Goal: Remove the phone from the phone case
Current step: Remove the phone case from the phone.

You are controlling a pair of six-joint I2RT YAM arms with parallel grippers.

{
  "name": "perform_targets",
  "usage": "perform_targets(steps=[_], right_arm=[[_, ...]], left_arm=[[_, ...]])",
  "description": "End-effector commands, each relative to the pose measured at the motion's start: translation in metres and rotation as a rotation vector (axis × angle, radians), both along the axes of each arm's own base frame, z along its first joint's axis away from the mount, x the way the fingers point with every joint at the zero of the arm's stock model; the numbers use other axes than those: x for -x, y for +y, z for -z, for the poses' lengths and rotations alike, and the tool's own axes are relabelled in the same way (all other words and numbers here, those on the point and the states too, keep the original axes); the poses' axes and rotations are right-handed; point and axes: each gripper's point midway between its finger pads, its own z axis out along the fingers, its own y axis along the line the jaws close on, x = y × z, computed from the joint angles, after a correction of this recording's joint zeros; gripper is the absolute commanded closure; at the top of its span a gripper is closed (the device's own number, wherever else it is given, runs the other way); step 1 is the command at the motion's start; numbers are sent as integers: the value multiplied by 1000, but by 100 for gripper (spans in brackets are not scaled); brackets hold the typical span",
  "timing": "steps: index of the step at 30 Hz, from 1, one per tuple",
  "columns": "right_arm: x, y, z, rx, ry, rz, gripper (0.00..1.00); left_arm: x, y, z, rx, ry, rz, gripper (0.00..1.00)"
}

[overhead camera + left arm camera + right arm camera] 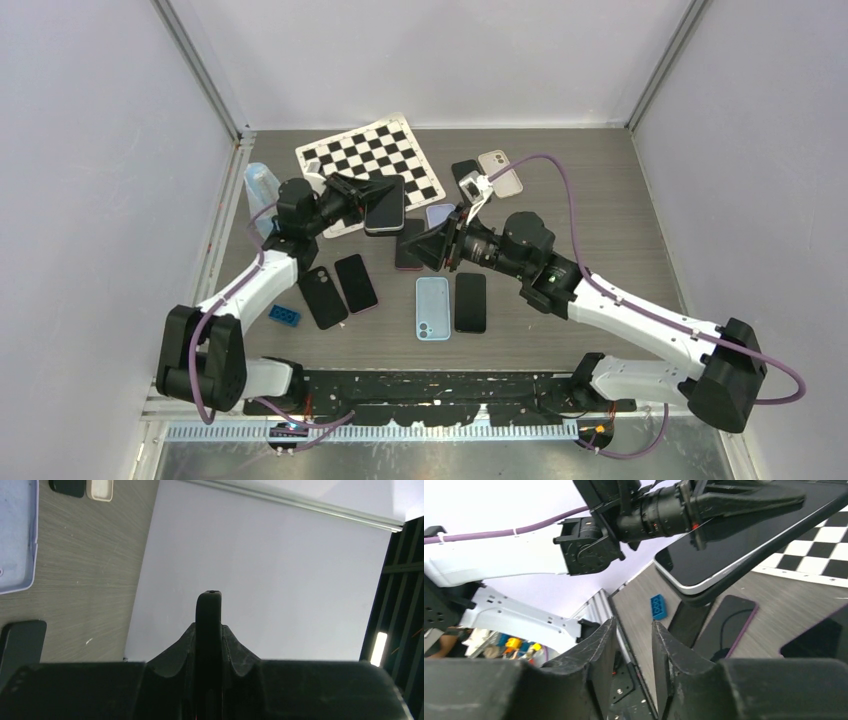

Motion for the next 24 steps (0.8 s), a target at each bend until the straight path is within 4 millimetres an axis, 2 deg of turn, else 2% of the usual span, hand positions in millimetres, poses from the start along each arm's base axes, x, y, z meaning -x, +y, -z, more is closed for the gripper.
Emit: perform_targets(steps=[1, 6, 9, 14, 24], right_arm=[[12, 13, -36, -124, 18, -98, 64], [4, 22, -38, -165, 47, -104, 73], [7, 25, -47, -208, 39, -145, 74], [-1, 28, -45, -212, 66, -139, 74], [-40, 21, -19, -198, 178, 4, 61]], left_arm=[[0, 10, -50, 58, -144, -68, 100], [4, 2, -50, 59, -132, -50, 100], [5, 1, -45, 59, -102, -42, 100], [7, 1, -42, 73, -75, -45, 100], [15, -5, -40, 91, -17, -15, 100]])
